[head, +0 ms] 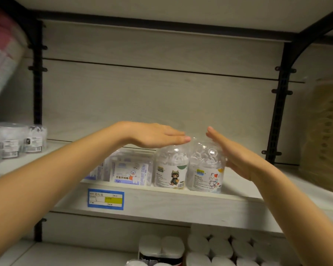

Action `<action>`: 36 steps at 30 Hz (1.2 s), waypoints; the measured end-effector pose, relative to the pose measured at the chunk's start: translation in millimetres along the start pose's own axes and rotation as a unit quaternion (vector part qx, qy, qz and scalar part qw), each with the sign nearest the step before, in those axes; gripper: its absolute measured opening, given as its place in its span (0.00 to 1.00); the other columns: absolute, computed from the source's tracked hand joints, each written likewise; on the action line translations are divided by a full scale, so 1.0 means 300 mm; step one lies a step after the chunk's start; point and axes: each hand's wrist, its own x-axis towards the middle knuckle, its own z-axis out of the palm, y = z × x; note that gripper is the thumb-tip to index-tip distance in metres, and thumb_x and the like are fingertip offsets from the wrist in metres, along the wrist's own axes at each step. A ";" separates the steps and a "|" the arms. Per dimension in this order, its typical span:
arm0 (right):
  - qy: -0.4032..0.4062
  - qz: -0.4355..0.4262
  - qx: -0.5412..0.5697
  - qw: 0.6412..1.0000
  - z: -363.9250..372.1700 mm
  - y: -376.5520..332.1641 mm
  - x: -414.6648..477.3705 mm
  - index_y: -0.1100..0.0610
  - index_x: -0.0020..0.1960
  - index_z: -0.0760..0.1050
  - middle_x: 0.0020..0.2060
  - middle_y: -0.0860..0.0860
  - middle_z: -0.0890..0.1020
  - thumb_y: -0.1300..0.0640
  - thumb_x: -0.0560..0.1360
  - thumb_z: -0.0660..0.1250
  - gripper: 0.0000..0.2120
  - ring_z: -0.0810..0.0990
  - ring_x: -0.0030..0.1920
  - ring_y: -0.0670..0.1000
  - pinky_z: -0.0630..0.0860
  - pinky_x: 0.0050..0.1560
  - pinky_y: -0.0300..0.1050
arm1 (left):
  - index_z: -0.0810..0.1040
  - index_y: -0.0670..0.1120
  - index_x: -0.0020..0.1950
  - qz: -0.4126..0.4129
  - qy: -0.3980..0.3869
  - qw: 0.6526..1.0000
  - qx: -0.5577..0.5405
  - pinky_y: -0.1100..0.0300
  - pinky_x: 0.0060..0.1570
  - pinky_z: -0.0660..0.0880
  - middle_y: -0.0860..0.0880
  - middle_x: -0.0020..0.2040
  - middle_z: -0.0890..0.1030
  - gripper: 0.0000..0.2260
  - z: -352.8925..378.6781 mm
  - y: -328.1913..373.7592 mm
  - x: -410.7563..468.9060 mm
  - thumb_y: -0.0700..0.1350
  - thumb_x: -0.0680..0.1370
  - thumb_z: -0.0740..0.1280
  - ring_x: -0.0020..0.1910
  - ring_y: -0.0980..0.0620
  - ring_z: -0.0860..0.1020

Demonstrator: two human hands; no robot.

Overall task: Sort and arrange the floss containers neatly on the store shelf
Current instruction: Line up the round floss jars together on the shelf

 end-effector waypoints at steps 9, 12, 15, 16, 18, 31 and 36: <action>0.209 -0.276 -0.187 0.919 0.083 -0.050 -0.145 0.38 0.44 0.76 0.42 0.39 0.81 0.32 0.70 0.58 0.14 0.79 0.42 0.43 0.77 0.36 0.40 | 0.81 0.48 0.41 -0.018 0.401 0.905 -0.142 0.68 0.34 0.72 0.55 0.29 0.77 0.08 -0.008 -0.281 -0.430 0.42 0.77 0.64 0.32 0.56 0.75; 0.139 -0.258 -0.216 0.931 0.219 -0.094 -0.182 0.37 0.48 0.76 0.43 0.42 0.82 0.26 0.66 0.57 0.21 0.82 0.40 0.47 0.80 0.41 0.46 | 0.81 0.50 0.39 -0.064 0.408 0.889 -0.199 0.73 0.31 0.68 0.55 0.28 0.76 0.08 0.023 -0.447 -0.595 0.43 0.76 0.64 0.29 0.61 0.73; 0.126 -0.256 -0.244 0.927 0.413 -0.168 -0.164 0.38 0.47 0.76 0.40 0.41 0.82 0.26 0.65 0.55 0.22 0.81 0.37 0.44 0.78 0.30 0.43 | 0.81 0.49 0.41 -0.087 0.398 0.884 -0.231 0.73 0.32 0.70 0.55 0.30 0.78 0.06 0.039 -0.599 -0.729 0.44 0.75 0.65 0.30 0.61 0.75; 0.124 -0.256 -0.258 0.923 0.491 -0.201 -0.152 0.37 0.46 0.76 0.41 0.38 0.81 0.28 0.66 0.55 0.19 0.81 0.38 0.43 0.77 0.29 0.40 | 0.81 0.48 0.42 -0.090 0.400 0.880 -0.239 0.73 0.32 0.71 0.55 0.30 0.78 0.06 0.035 -0.647 -0.764 0.43 0.75 0.65 0.30 0.62 0.75; 0.122 -0.268 -0.276 0.915 0.646 -0.251 -0.127 0.37 0.43 0.75 0.43 0.35 0.80 0.31 0.67 0.55 0.16 0.80 0.42 0.39 0.75 0.29 0.36 | 0.81 0.47 0.42 -0.090 0.396 0.881 -0.244 0.74 0.32 0.71 0.57 0.29 0.79 0.06 0.018 -0.746 -0.819 0.42 0.76 0.65 0.30 0.63 0.75; 0.130 -0.228 -0.292 0.920 1.244 -0.511 -0.029 0.48 0.44 0.79 0.36 0.43 0.82 0.51 0.74 0.65 0.05 0.79 0.39 0.41 0.77 0.40 0.39 | 0.79 0.52 0.45 -0.017 0.370 0.906 -0.204 0.74 0.41 0.73 0.55 0.39 0.81 0.07 -0.106 -1.079 -1.007 0.41 0.77 0.64 0.38 0.65 0.78; 0.105 -0.190 -0.274 0.937 1.350 -0.543 0.044 0.52 0.57 0.75 0.49 0.46 0.81 0.49 0.76 0.63 0.12 0.79 0.44 0.46 0.76 0.45 0.40 | 0.70 0.46 0.65 -0.033 0.321 0.931 -0.171 0.64 0.62 0.67 0.49 0.65 0.72 0.14 -0.111 -1.095 -0.962 0.40 0.79 0.59 0.62 0.54 0.71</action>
